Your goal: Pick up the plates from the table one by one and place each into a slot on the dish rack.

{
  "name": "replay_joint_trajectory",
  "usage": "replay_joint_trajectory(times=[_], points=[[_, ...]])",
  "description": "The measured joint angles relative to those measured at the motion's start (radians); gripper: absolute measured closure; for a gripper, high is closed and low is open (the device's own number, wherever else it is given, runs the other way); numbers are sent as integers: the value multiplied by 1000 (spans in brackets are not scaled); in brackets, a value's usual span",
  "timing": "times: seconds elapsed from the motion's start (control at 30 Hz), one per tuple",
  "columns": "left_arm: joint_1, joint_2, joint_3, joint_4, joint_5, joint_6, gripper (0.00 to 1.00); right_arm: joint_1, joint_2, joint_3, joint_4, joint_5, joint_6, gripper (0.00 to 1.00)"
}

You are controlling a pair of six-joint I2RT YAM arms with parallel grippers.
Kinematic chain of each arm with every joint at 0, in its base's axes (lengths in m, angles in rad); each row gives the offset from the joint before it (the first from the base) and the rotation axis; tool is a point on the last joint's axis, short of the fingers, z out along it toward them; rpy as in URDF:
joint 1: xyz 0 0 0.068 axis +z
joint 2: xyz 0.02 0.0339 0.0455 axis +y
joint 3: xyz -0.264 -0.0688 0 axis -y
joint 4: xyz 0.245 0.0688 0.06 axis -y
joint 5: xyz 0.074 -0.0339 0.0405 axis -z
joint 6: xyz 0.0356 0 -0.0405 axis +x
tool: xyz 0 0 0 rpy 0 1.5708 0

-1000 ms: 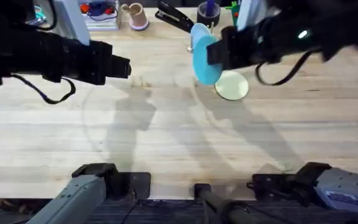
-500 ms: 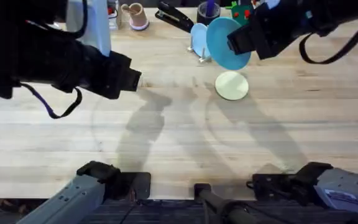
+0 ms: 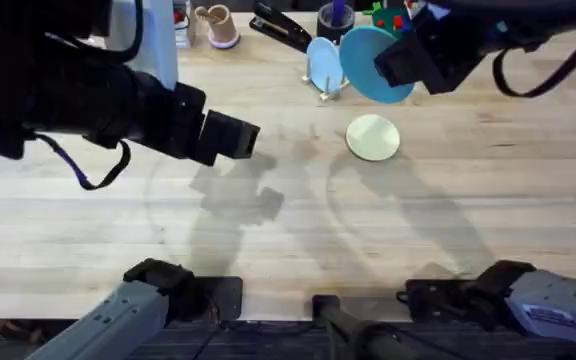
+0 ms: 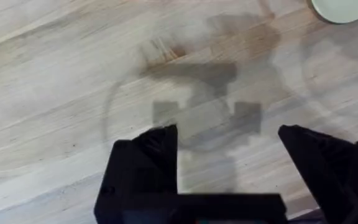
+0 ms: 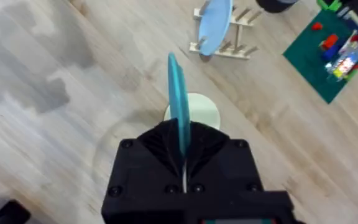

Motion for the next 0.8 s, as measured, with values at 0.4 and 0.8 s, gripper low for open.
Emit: replay_joint_trajectory(times=[0.4,0.8], points=[[0,0,0,3,0,0,6,-127,149,201,-5,20,-37,972],[0,0,0,3,0,0,6,-164,377,431,-29,10,-86,972]])
